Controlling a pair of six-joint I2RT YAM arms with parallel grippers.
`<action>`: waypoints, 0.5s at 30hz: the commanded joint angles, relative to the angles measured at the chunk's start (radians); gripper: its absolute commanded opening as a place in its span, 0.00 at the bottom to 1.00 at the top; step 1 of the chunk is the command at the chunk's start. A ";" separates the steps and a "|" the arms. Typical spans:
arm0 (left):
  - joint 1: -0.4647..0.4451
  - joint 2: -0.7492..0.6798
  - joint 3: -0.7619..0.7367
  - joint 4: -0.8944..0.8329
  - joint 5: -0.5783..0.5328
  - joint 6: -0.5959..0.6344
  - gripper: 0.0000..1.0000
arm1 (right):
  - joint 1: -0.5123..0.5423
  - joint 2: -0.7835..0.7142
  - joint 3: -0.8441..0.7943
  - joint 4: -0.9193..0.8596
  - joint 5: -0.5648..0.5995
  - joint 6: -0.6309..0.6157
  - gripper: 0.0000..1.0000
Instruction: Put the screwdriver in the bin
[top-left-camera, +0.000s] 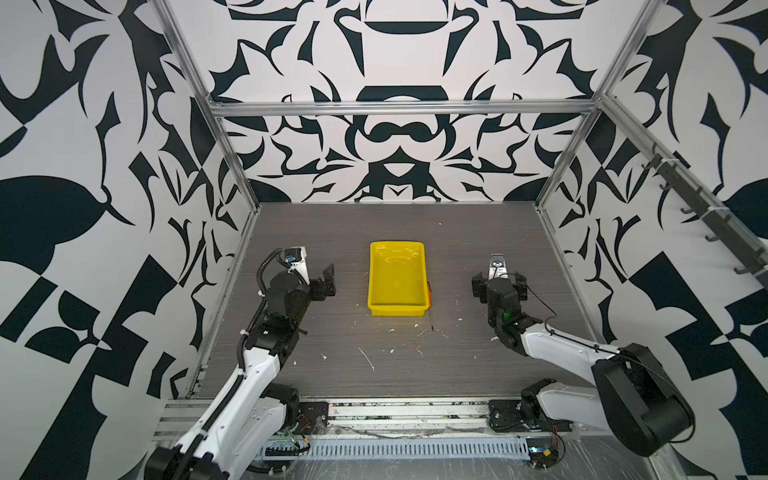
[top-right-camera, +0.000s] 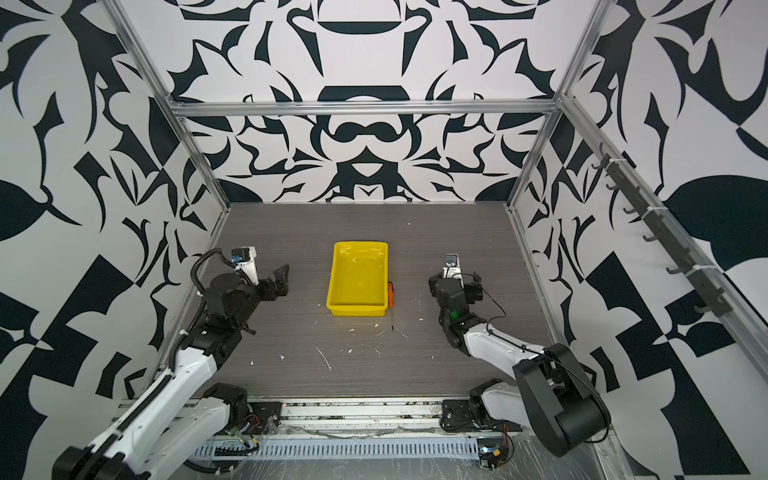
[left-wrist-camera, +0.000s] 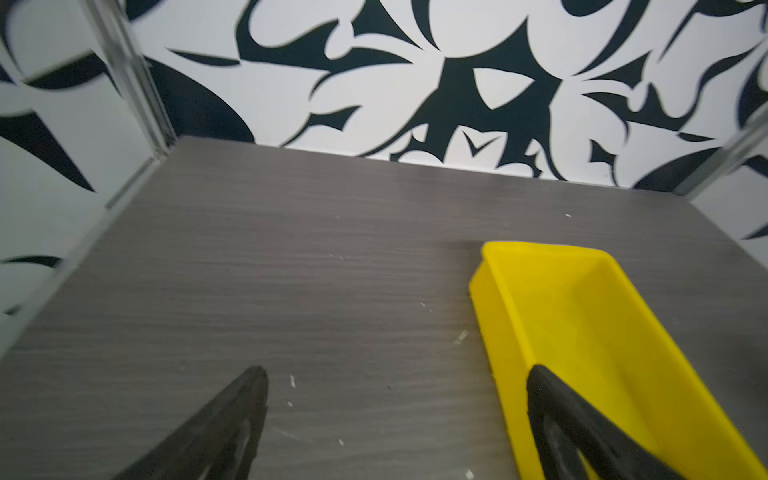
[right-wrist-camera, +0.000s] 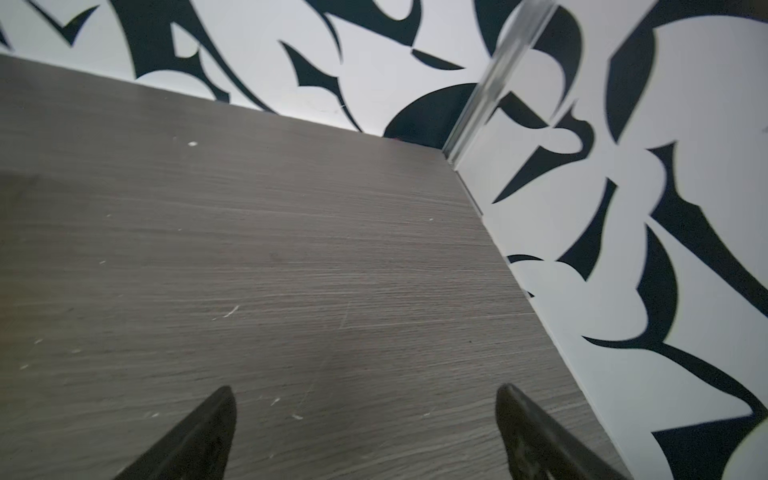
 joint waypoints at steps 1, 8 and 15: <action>-0.003 -0.039 0.021 -0.280 0.096 -0.153 1.00 | 0.020 -0.046 0.147 -0.290 -0.118 0.059 1.00; 0.000 0.017 0.064 -0.428 -0.215 -0.304 1.00 | -0.004 -0.038 0.113 -0.376 0.130 0.527 0.99; 0.002 -0.047 0.028 -0.488 -0.333 -0.412 1.00 | -0.133 -0.119 0.053 -0.347 -0.208 0.601 0.99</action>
